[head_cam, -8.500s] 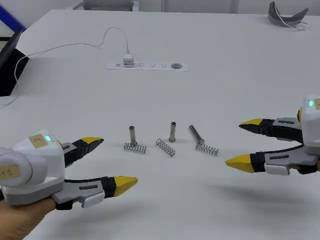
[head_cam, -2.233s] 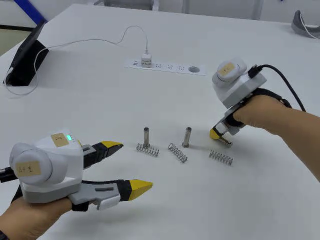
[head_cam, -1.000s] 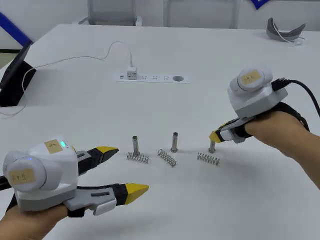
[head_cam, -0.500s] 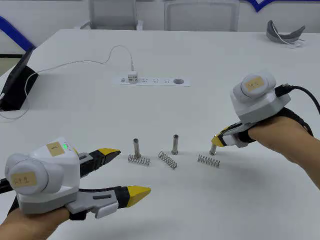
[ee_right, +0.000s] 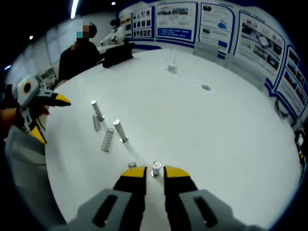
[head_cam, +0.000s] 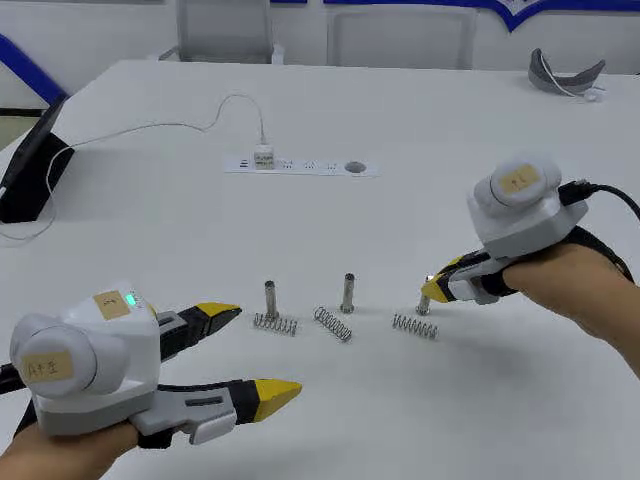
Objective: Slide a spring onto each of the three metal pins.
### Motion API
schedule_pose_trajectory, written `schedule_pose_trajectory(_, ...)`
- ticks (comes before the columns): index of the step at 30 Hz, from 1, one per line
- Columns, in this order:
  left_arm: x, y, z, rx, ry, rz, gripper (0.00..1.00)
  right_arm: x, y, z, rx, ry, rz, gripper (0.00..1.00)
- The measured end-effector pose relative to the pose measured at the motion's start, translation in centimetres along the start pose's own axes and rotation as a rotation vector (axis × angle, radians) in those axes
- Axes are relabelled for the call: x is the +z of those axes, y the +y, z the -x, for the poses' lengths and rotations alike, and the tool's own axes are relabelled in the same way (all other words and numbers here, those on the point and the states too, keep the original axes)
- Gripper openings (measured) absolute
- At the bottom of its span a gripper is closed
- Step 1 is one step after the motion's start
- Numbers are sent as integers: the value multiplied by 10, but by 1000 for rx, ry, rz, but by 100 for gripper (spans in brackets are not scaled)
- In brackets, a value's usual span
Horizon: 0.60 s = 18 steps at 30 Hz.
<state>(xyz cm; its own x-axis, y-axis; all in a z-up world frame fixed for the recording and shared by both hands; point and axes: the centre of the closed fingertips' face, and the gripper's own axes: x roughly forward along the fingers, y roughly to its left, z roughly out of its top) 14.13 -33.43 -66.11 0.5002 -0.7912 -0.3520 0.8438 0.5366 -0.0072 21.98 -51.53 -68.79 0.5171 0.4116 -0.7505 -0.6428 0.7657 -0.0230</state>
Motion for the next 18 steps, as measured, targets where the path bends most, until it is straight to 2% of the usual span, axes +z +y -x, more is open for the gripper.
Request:
schedule_pose_trajectory(7, 1, -1, -3, -16, 1, -4, 67, -4, 5, 7, 22, -16, 13, 15)
schedule_pose_trajectory(18, 1, -2, -8, -38, 11, -15, 66, -23, 22, -1, 115, 16, 80, 15)
